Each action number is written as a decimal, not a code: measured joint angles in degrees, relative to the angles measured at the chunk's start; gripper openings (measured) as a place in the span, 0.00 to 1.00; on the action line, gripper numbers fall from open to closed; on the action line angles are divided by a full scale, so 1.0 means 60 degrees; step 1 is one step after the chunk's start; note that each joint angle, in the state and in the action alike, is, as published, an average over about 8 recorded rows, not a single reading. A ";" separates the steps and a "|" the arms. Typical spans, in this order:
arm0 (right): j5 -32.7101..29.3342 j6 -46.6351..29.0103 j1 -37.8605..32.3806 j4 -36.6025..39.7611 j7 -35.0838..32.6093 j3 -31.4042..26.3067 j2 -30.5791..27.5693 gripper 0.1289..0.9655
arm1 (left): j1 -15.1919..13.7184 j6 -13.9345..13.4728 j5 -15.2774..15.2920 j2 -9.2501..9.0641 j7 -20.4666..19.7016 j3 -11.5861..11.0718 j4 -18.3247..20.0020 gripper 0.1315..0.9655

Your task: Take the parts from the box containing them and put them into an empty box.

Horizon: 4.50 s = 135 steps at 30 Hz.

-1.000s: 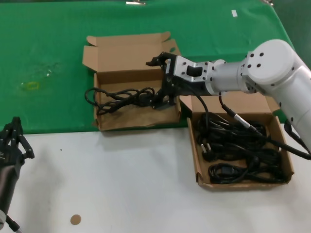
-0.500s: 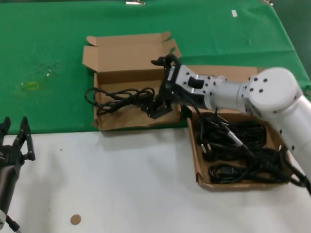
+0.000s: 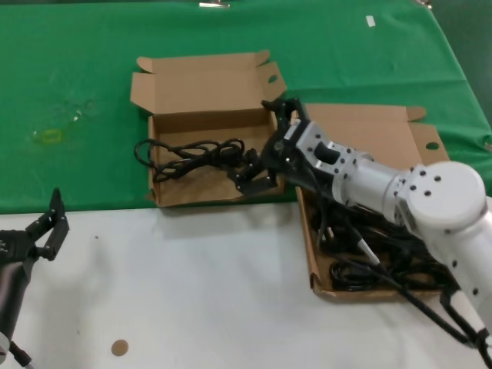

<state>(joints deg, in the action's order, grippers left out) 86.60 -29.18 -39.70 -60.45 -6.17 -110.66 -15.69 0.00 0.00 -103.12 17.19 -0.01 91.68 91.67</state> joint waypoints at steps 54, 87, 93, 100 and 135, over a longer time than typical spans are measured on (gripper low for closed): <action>0.2614 0.4614 0.6276 -0.4937 0.0976 0.3003 -0.0236 1.00 | 0.0000 0.0000 -0.0002 0.0000 0.0001 0.0000 0.0000 1.00; 0.2615 0.4614 0.6278 -0.4939 0.0976 0.3004 -0.0236 1.00 | 0.0000 0.0000 -0.0002 0.0000 0.0001 0.0000 0.0000 1.00; 0.2615 0.4614 0.6278 -0.4939 0.0976 0.3004 -0.0236 1.00 | 0.0000 0.0000 -0.0002 0.0000 0.0002 0.0000 0.0000 1.00; 0.2615 0.4614 0.6278 -0.4939 0.0976 0.3004 -0.0236 1.00 | 0.0000 0.0000 -0.0002 0.0000 0.0002 0.0000 0.0000 1.00; 0.2615 0.4614 0.6278 -0.4939 0.0976 0.3004 -0.0236 1.00 | 0.0000 0.0000 -0.0002 0.0000 0.0002 0.0000 0.0000 1.00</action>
<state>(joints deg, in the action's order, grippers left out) 102.29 -1.49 -2.03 -90.08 -0.31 -92.64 -17.11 0.00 0.00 -103.13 17.19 0.00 91.67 91.67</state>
